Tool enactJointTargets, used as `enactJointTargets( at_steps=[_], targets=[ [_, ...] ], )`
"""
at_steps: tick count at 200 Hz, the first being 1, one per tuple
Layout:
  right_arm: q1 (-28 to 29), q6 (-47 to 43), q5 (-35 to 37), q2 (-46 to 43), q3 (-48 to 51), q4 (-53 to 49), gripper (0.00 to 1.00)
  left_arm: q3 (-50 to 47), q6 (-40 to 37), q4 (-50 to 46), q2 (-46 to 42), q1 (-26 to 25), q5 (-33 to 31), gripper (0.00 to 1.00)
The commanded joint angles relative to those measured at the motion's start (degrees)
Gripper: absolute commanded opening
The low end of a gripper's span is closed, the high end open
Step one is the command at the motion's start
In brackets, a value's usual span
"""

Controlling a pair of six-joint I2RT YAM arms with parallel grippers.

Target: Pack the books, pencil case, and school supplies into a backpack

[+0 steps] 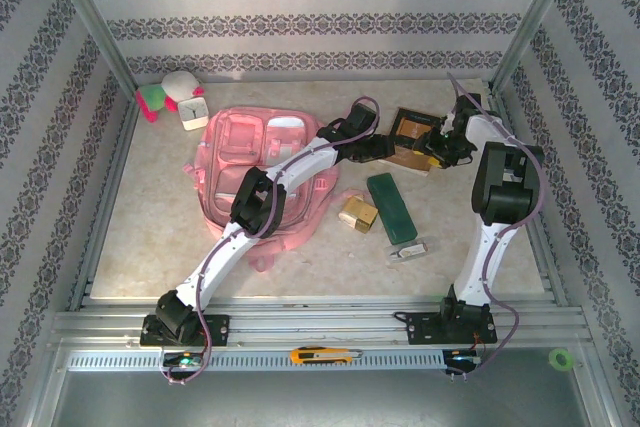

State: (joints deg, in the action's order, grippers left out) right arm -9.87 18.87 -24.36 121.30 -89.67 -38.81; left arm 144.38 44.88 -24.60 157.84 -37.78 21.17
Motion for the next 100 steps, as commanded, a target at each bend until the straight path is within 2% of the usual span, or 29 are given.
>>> enactJointTargets(
  at_steps=[1, 45, 100],
  targets=[
    [0.3, -0.6, 5.0, 2.7, -1.1, -5.4, 0.50, 1.4, 2.2, 4.0, 1.9, -0.3, 2.8, 0.48],
    [0.9, -0.1, 1.6, 5.2, -1.5, -6.5, 0.40, 1.3, 6.3, 9.0, 1.5, -0.3, 7.0, 0.49],
    [1.3, 0.4, -1.4, 4.7, -0.8, -5.5, 0.38, 0.1, 11.4, 17.8, -0.5, -0.1, 11.5, 0.49]
  ],
)
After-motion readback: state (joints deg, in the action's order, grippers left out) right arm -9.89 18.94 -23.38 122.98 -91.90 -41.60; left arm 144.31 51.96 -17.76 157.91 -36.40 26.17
